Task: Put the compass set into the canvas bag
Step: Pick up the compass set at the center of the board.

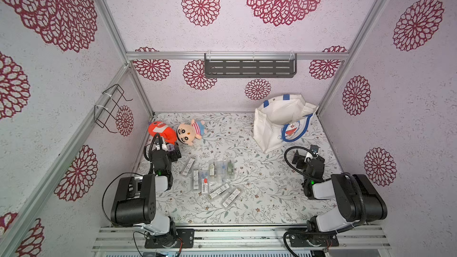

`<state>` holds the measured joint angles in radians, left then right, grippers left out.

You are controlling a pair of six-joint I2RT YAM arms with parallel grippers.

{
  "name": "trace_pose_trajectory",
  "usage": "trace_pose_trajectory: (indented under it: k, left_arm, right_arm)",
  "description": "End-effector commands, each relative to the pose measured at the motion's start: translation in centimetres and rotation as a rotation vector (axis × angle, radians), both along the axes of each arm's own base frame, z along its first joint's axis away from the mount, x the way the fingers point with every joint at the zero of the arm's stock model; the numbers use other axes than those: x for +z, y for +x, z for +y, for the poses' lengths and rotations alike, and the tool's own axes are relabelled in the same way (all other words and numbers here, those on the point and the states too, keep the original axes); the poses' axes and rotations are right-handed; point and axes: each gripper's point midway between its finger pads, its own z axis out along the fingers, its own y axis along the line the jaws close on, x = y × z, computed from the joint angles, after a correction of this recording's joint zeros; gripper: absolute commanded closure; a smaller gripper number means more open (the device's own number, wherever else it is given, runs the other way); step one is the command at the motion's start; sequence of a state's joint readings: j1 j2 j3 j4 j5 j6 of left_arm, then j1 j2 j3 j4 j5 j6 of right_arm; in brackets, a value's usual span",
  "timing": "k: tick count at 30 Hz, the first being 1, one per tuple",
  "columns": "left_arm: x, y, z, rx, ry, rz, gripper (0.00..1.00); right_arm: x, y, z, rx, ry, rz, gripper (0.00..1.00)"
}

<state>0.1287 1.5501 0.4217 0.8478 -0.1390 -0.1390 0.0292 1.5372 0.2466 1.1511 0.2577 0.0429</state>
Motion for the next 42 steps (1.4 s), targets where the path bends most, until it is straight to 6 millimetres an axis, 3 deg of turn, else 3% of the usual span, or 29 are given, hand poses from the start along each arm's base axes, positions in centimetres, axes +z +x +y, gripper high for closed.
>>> trace_pose_trajectory:
  k: [1,34,42]
  left_arm:
    - [0.5,0.4,-0.1,-0.014,0.014,-0.011,0.02]
    - [0.6,0.2,0.0,-0.026,-0.001,-0.024,0.02]
    - [3.9,-0.7,-0.2,-0.017,-0.026,-0.011,0.02]
  right_arm:
    - [1.4,0.6,0.2,0.011,-0.013,-0.046,0.01]
    - [1.4,0.6,0.2,0.011,-0.012,-0.047,0.01]
    - [3.1,-0.7,1.0,0.046,-0.035,-0.101,0.01]
